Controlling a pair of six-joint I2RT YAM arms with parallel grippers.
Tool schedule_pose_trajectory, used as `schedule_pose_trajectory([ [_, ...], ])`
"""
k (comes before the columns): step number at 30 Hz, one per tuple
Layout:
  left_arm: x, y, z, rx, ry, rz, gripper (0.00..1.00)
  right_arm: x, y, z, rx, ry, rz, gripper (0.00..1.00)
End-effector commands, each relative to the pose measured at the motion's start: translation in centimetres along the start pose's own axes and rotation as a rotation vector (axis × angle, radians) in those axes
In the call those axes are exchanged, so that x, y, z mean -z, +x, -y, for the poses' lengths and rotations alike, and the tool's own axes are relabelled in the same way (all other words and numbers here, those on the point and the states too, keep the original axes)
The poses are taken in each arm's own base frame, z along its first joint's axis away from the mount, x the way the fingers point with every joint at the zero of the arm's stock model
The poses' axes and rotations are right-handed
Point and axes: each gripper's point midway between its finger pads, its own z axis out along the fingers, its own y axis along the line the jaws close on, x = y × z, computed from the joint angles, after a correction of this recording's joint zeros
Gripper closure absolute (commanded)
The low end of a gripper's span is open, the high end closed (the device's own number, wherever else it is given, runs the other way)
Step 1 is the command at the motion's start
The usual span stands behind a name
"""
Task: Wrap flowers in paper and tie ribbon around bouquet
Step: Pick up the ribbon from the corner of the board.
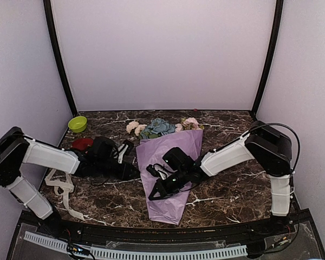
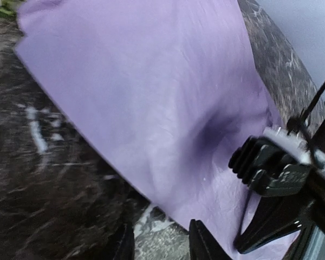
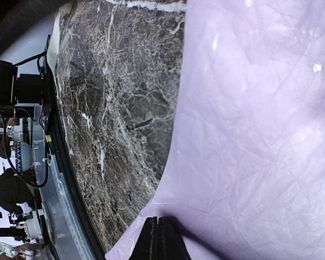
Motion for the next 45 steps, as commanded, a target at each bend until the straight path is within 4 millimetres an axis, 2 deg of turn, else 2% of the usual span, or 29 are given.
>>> schedule_pose_trajectory([
  [1,6.7,-2.8,-3.2,0.15,-0.189,0.066,0.57,-1.0,2.7,4.0,-0.074,0.157,-0.05,1.0],
  [3,10.7,-2.2,-7.1,0.256,-0.416,0.071,0.43,-1.1,2.6,4.2,-0.065,0.183,-0.053,1.0],
  [6,16.5,0.8,-12.0,0.447,-0.653,0.068,0.21,-1.3,2.3,3.8,-0.033,0.19,-0.054,1.0],
  [9,19.6,3.8,-14.4,0.597,-0.716,0.058,0.16,-1.3,2.4,4.1,-0.016,0.227,-0.065,1.0],
  [11,20.3,5.7,-14.8,0.699,-0.733,0.037,0.15,-1.3,2.2,4.3,-0.001,0.25,-0.072,1.0],
  [15,21.0,7.3,-13.5,0.923,-0.746,-0.018,0.19,-1.1,2.3,4.6,0.011,0.276,-0.079,1.0],
  [17,22.1,9.7,-12.8,1.079,-0.821,-0.08,0.2,-1.1,2.3,4.5,0.013,0.268,-0.073,1.0],
  [19,24.1,12.4,-12.9,1.222,-0.974,-0.088,0.18,-1.1,2.3,4.4,0.012,0.262,-0.07,1.0],
  [22,25.6,13.9,-13.5,1.261,-1.08,-0.048,0.09,-1.0,2.2,4.1,0.013,0.245,-0.06,1.0],
  [23,25.1,14.2,-13.5,1.27,-1.065,-0.058,0.03,-1.0,2.2,3.9,0.016,0.238,-0.057,1.0],
  [26,22.7,15.9,-12.5,1.355,-0.987,-0.165,0.01,-1.0,2.2,3.7,0.02,0.229,-0.059,1.0],
  [28,22.2,17.4,-12.1,1.394,-1.008,-0.258,0.01,-0.9,2.1,3.5,0.023,0.225,-0.055,1.0],
  [31,22.0,19.2,-11.8,1.411,-1.044,-0.366,0.01,-0.9,3.0,4.2,0.01,0.234,-0.068,1.0],
  [32,21.8,19.7,-11.5,1.423,-1.045,-0.396,0.03,-0.9,3.1,4.3,0.007,0.236,-0.068,1.0],
  [34,21.7,20.7,-10.8,1.466,-1.036,-0.429,0.14,-0.9,3.2,4.2,0.001,0.231,-0.066,1.0],
  [37,21.7,21.0,-10.4,1.511,-1.019,-0.379,0.43,-1.0,3.2,4.2,-0.002,0.227,-0.065,1.0],
  [41,22.3,20.1,-10.0,1.532,-0.968,-0.252,0.76,-0.9,3.2,4.3,-0.007,0.232,-0.064,1.0],
  [43,22.5,19.6,-10.2,1.516,-0.943,-0.186,0.99,-0.9,3.1,4.3,-0.007,0.236,-0.063,1.0],
  [45,21.9,18.8,-10.3,1.506,-0.885,-0.126,1.0,-1.0,3.2,4.5,-0.008,0.242,-0.069,1.0],
])
